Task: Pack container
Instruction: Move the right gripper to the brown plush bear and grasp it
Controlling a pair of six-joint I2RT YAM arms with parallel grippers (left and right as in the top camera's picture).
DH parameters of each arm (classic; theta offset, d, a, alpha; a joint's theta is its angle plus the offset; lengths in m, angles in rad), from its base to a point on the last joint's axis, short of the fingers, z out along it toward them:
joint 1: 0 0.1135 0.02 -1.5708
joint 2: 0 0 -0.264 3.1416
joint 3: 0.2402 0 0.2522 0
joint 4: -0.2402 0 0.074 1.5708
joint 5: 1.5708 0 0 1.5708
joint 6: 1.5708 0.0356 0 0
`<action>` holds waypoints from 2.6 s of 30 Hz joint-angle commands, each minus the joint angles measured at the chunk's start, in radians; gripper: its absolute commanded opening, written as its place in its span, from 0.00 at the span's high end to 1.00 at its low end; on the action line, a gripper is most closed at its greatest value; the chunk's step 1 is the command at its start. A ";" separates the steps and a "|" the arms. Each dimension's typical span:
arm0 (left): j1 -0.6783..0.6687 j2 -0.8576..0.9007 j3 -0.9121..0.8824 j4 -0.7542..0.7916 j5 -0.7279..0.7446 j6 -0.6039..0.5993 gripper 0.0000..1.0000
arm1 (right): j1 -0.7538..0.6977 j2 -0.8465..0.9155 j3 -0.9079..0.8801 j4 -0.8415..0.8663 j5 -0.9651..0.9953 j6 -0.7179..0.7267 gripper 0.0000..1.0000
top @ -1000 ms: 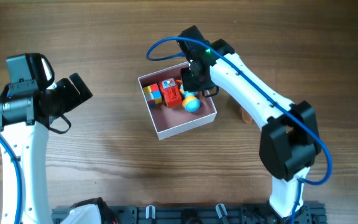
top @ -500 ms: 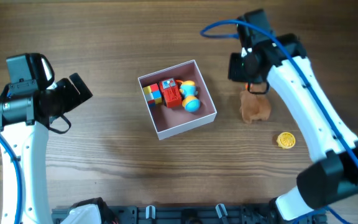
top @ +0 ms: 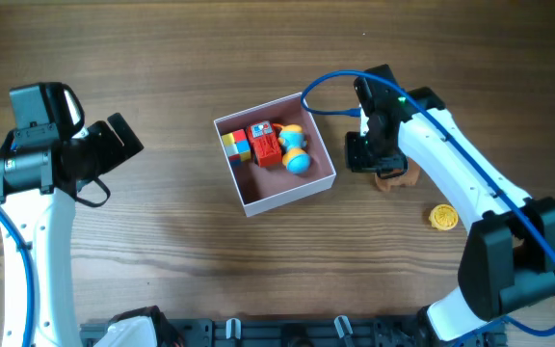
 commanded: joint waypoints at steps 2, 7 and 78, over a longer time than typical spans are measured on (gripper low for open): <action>0.004 0.004 -0.004 0.000 0.016 0.017 0.00 | 0.003 0.009 -0.035 0.040 -0.162 -0.127 0.72; 0.004 0.004 -0.004 0.000 0.016 0.017 0.00 | 0.014 0.009 -0.035 0.040 -0.235 -0.243 0.72; 0.004 0.004 -0.004 0.000 0.015 0.017 0.00 | -0.265 0.196 0.039 0.033 0.041 -0.243 0.91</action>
